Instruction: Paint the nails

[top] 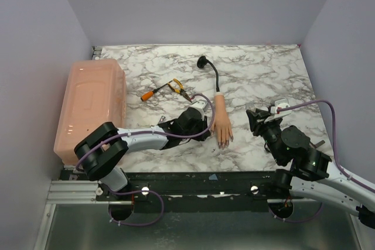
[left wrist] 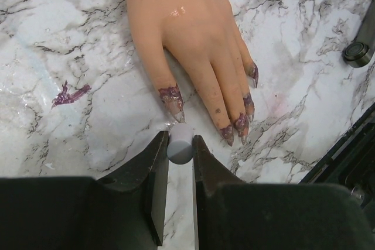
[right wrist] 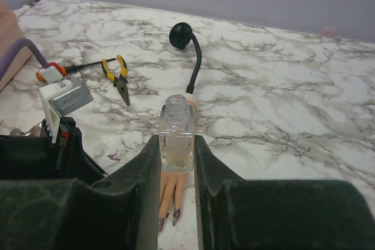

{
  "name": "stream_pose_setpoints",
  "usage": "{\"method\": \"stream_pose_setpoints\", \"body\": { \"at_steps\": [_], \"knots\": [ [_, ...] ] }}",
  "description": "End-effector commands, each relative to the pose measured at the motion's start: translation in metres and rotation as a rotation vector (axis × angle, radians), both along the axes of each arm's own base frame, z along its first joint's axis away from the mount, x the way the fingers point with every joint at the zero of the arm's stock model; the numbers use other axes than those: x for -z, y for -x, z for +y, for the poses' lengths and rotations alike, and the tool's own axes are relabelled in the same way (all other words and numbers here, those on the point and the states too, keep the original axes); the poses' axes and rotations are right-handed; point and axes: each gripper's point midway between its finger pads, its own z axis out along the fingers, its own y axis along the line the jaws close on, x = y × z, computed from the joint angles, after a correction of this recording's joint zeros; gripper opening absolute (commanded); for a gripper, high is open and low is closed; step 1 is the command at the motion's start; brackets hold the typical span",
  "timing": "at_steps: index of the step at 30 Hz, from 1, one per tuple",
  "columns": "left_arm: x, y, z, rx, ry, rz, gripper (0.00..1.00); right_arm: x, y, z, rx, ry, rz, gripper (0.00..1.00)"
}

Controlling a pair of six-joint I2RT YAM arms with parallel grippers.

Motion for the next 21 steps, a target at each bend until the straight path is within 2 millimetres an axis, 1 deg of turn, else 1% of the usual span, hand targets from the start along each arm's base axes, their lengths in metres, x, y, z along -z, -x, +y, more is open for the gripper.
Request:
{"method": "stream_pose_setpoints", "body": {
  "at_steps": [1, 7, 12, 21],
  "knots": [
    [-0.004, -0.016, -0.005, -0.029, -0.009, -0.022, 0.0, 0.002, 0.0, 0.003, -0.01, -0.009, 0.004, 0.0],
    [-0.004, -0.022, -0.01, -0.028, -0.015, -0.026, 0.0, 0.003, 0.0, 0.003, -0.011, -0.005, 0.004, 0.0],
    [0.002, -0.024, -0.011, -0.032, -0.032, -0.018, 0.0, 0.003, 0.0, 0.004, -0.014, -0.004, 0.005, 0.0],
    [0.006, -0.021, -0.009, -0.031, -0.036, -0.008, 0.0, 0.003, 0.0, 0.004, -0.016, -0.006, 0.005, 0.0]
  ]
}}
